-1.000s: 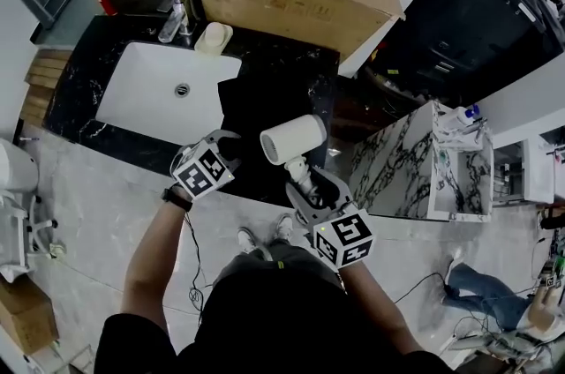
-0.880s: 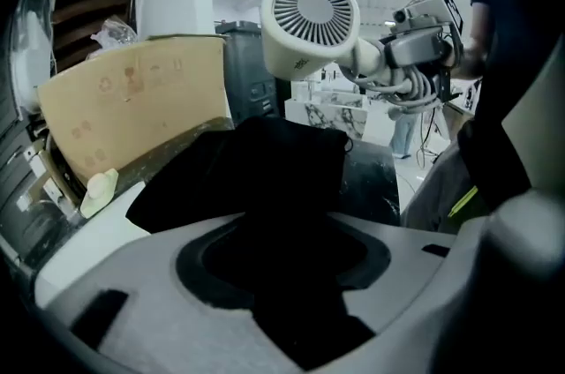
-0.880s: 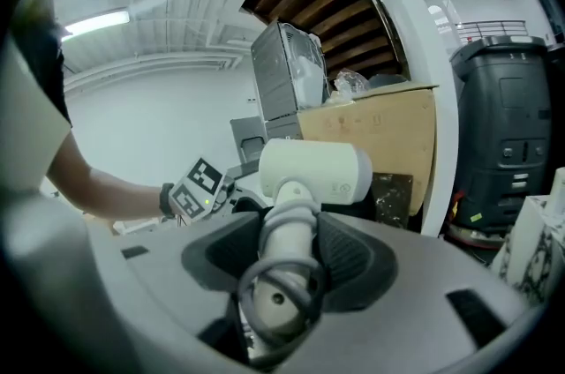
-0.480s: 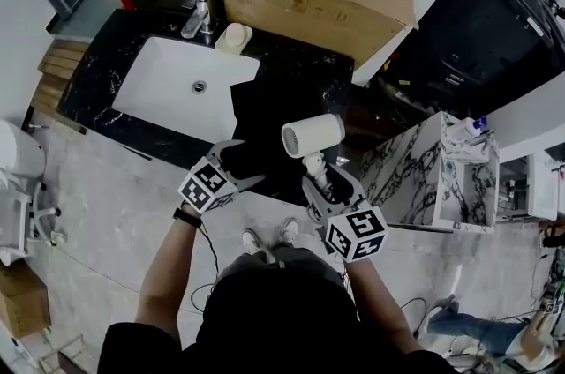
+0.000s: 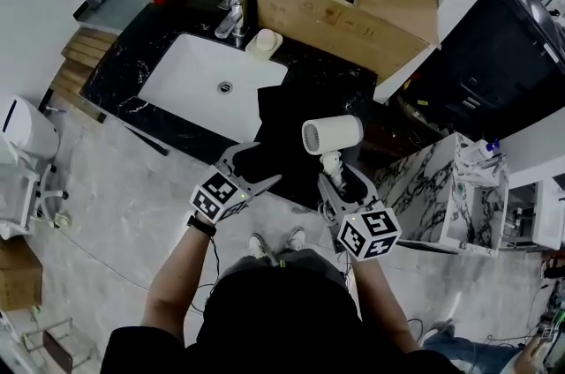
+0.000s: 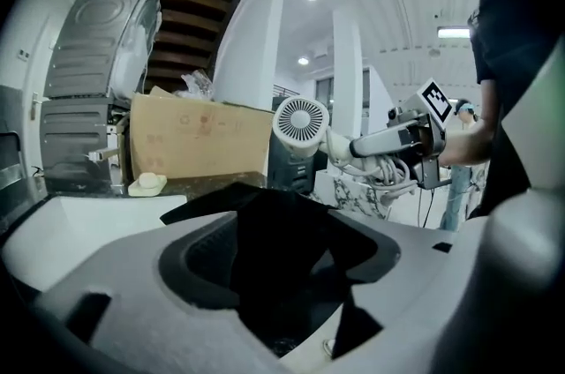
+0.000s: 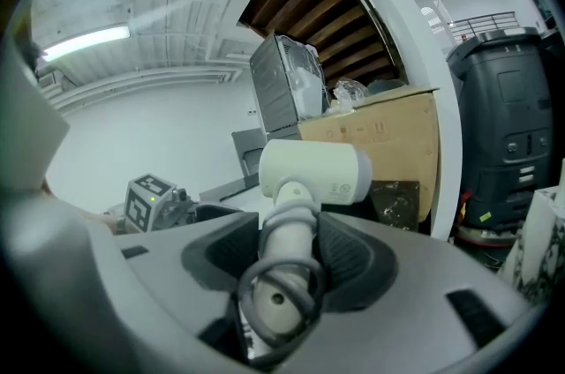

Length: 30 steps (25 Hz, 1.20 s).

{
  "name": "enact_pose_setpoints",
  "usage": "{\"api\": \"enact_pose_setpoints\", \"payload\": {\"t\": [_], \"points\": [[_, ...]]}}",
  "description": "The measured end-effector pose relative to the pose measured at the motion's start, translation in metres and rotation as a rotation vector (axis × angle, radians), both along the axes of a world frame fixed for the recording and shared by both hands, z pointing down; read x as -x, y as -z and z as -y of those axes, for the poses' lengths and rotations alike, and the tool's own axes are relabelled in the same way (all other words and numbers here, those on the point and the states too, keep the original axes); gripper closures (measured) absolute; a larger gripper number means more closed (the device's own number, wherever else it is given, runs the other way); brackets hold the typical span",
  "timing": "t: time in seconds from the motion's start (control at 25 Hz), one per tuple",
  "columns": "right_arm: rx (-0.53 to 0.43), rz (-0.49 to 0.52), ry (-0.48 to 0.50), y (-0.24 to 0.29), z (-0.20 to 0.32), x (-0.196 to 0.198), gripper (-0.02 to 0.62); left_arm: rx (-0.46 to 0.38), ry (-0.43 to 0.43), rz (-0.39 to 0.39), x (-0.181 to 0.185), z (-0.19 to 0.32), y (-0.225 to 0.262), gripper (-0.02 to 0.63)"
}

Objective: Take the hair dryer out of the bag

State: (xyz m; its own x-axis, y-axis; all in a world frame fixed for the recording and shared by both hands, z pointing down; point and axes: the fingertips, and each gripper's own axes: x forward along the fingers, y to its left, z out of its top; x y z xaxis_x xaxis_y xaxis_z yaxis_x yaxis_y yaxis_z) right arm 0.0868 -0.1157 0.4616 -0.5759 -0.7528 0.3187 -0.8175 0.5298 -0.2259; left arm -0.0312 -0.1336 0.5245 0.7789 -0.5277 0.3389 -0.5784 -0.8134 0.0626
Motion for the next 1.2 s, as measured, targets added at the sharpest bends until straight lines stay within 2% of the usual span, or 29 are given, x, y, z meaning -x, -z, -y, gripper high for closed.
{"api": "enact_pose_setpoints", "payload": {"t": [0.08, 0.2, 0.28, 0.52, 0.64, 0.76, 0.84, 1.04, 1.12, 1.2], "points": [[-0.007, 0.006, 0.003, 0.002, 0.002, 0.0, 0.382, -0.014, 0.04, -0.015, 0.002, 0.004, 0.004, 0.42], [-0.016, 0.011, 0.009, 0.006, 0.002, -0.001, 0.382, -0.013, 0.117, -0.062, 0.003, 0.012, 0.011, 0.547], [-0.021, 0.013, 0.013, 0.008, 0.005, -0.003, 0.382, -0.002, 0.18, -0.104, 0.005, 0.021, 0.017, 0.575], [-0.023, 0.018, 0.028, 0.013, 0.013, -0.003, 0.382, 0.048, 0.283, -0.216, 0.011, 0.036, 0.029, 0.586], [-0.024, 0.023, 0.033, 0.016, 0.018, -0.004, 0.382, -0.012, 0.31, -0.188, 0.014, 0.037, 0.04, 0.586], [-0.016, 0.025, 0.028, 0.015, 0.022, -0.008, 0.382, -0.066, 0.27, -0.172, 0.009, 0.029, 0.052, 0.586], [-0.006, 0.026, 0.024, 0.014, 0.024, -0.011, 0.382, -0.101, 0.247, -0.196, 0.006, 0.022, 0.064, 0.586], [-0.013, 0.016, 0.013, 0.018, 0.034, -0.021, 0.382, -0.17, 0.292, -0.309, 0.021, 0.014, 0.092, 0.586], [-0.02, 0.015, 0.0, 0.021, 0.039, -0.027, 0.382, -0.198, 0.301, -0.292, 0.025, 0.01, 0.094, 0.586], [-0.02, 0.017, -0.018, 0.021, 0.044, -0.032, 0.382, -0.228, 0.352, -0.256, 0.031, 0.003, 0.101, 0.586]]}}
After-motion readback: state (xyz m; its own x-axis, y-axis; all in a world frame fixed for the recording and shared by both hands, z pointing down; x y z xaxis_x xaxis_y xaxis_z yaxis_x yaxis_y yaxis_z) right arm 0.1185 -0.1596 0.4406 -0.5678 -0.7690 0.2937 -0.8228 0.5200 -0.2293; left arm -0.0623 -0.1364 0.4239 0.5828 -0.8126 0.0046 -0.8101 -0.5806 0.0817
